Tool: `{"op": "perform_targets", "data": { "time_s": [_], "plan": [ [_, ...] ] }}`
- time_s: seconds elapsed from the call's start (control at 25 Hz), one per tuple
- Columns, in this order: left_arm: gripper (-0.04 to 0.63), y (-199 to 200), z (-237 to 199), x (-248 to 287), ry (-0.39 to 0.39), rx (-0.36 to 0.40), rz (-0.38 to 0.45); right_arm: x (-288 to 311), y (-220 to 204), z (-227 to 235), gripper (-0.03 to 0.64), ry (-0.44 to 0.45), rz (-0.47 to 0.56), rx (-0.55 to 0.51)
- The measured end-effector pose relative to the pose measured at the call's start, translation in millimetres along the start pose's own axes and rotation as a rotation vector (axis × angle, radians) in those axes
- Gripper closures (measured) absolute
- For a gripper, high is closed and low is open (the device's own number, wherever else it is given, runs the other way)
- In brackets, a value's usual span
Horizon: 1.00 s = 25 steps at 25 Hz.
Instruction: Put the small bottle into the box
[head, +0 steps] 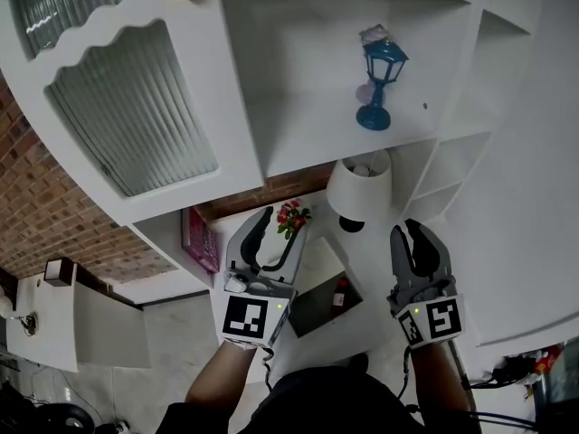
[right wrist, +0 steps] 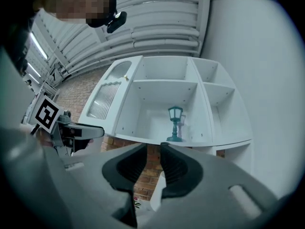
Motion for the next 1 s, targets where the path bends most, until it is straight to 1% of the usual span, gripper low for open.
{"op": "perform_targets", "data": {
  "time_s": [0.4,0.52,0.64,0.76,1.0],
  "plan": [
    [0.387,-1,-6,-4,-0.035,-0.005,0.014,-9,3,-6,0.541,-0.056,-0.002,-0.008],
    [0.387,-3,-8,-4,-0.034,-0.018,0.008,-10,4,-7,0.541,-0.062,-0.005,-0.011],
    [0.387,-6,-8,-5,-0.043,-0.005,0.005,-10,4,-7,0.541,-0.065,-0.004,-0.010],
    [0.387,-6,-8,-4,-0.038,-0.014,0.008,-10,4,-6,0.541,-0.068,-0.001,-0.002],
    [0.387,-9,-8,-7,-0.034,-0.006,0.001,-12,4,-7,0.541,-0.063,0.004,-0.006]
  ]
}}
Point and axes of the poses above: the fingertips, and each gripper's own axes: x forward along the fingers, z to its right, y out of its top, the point moved 4 cm from there along -x, backward along the fingers, and after that the axes turned 13 degrees about -z, right-handed, at the moved point
